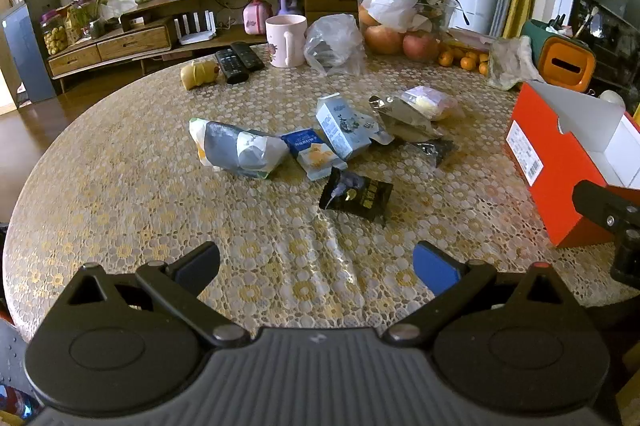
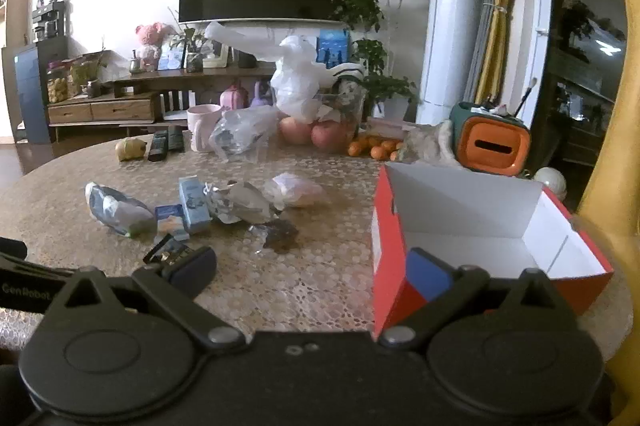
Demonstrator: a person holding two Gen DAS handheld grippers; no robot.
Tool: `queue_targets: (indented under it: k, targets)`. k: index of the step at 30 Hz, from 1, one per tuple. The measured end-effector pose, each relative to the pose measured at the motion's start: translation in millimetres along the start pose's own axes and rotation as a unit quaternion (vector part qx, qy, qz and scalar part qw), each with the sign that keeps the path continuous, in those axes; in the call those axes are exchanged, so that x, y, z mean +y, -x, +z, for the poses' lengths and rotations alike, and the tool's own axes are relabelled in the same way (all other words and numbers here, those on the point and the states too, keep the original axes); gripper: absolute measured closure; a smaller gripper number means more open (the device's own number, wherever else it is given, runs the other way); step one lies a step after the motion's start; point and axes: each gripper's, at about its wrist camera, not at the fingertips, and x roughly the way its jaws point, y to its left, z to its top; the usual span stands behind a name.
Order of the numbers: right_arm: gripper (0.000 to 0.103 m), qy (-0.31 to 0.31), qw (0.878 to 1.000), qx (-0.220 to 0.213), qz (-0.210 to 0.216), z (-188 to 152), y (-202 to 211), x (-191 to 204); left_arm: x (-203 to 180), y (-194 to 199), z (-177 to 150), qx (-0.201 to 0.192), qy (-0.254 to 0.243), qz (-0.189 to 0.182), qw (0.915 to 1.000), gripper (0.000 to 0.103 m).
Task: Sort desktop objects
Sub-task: 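Move the left tool toward the black snack packet on the table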
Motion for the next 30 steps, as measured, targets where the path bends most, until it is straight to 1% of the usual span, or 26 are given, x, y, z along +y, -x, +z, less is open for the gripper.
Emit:
queue_targets:
  k: [6,11,15,24,27,30]
  targets:
    - [0.002,0.012,1.0,-0.001,0.013,6,-18,6,0,-17,2,-0.009,-0.01,0.0,0.9999,0.0]
    - [0.002,0.015,1.0,0.002,0.023,13,-44,10,-2,-34,4,-0.02,-0.02,-0.004,0.9996,0.0]
    - [0.002,0.023,0.999,0.009,0.02,18,-70,14,-4,-53,7,-0.023,-0.025,-0.009,0.9994,0.0]
    - [0.003,0.03,0.999,0.041,0.018,15,-133,15,-12,-96,11,-0.023,-0.037,-0.016,0.9989,0.0]
    - [0.003,0.034,0.998,0.051,0.02,13,-152,15,-13,-108,12,-0.017,-0.031,-0.023,0.9991,0.0]
    - [0.003,0.045,0.997,0.06,0.021,9,-169,17,-15,-120,13,-0.013,-0.029,-0.023,0.9992,0.0]
